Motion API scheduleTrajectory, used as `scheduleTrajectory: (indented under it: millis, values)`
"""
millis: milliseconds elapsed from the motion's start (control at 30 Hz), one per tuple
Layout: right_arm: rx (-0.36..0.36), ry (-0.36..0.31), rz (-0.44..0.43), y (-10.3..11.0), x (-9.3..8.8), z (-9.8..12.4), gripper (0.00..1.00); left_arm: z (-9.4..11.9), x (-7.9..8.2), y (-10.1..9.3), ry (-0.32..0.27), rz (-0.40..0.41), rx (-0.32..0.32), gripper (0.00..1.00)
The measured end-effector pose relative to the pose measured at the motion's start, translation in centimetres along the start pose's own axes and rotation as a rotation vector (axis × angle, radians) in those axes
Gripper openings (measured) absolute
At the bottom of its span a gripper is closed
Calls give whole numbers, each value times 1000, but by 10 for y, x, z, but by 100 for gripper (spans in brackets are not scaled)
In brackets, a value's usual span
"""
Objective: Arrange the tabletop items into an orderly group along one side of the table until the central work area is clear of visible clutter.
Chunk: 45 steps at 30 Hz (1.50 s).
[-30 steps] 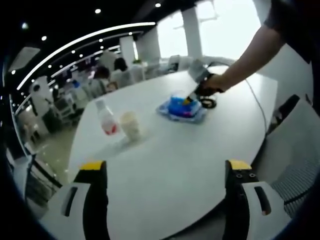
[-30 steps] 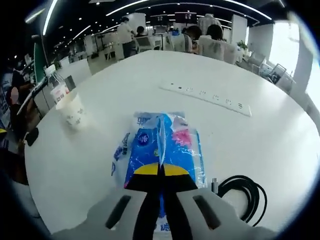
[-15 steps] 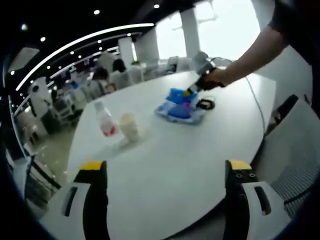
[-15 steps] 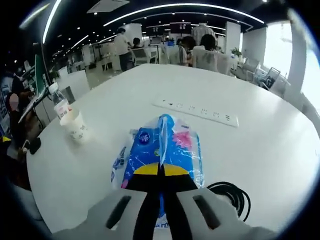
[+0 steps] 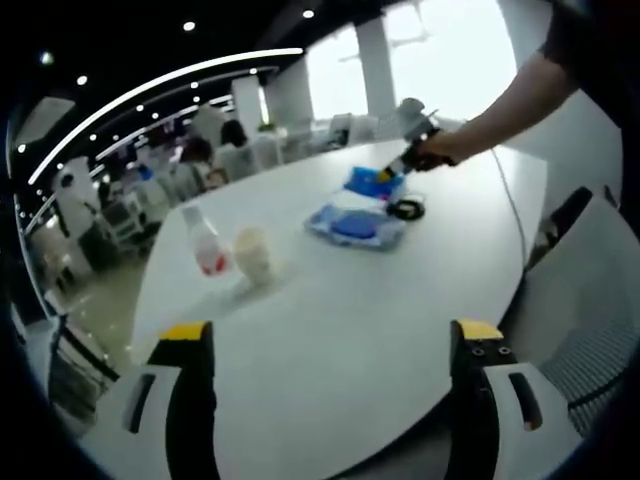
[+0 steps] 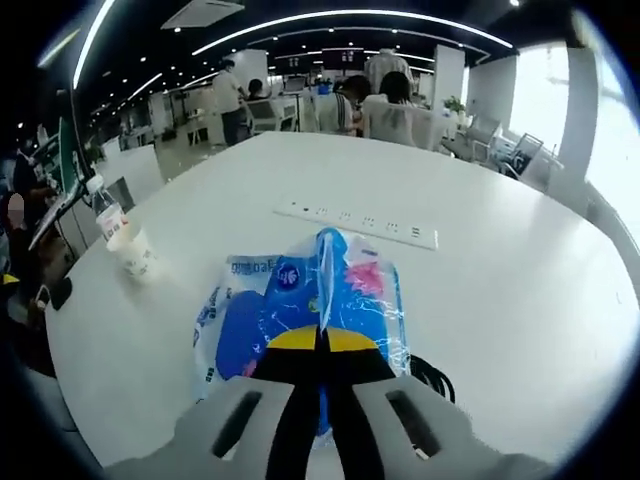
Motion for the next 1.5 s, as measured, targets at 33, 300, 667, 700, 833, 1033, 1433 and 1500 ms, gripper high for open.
scheduleTrajectory:
  millis: [33, 300, 667, 700, 833, 1033, 1433, 1500]
  values:
    - [-4, 2, -2, -2, -1, 1, 0, 0, 0, 0, -1, -1, 0, 95]
    - [-36, 5, -7, -20, -8, 10, 0, 0, 0, -1, 0, -2, -5, 95]
    - [-81, 30, -4, -42, -20, 15, 0, 2, 0, 2, -1, 6, 23, 95]
    - [-86, 36, -5, -43, -23, 15, 0, 2, 0, 3, 0, 5, 24, 95]
    - [-102, 57, -5, -48, -29, 13, 0, 2, -1, 3, 4, 7, 27, 94]
    - [-124, 85, -2, -52, -39, 11, 0, 2, -1, 4, 7, 9, 29, 94]
    - [-139, 128, 53, -53, -47, 11, 0, 3, -3, 1, 11, 11, 11, 88]
    - [-133, 126, 49, -52, -47, 12, 2, 3, -3, 1, 11, 12, 5, 87]
Point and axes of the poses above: the point that each gripper's makers call its tool centre point, and the gripper's own axes: z roughly backward along the fingers, y roughly to its left, x roughly out of its top, the point moved 5 cm from there along z, roughly backward along the fingers, and after that the axes turned 9 degrees about -z, right-handed, at the moved point
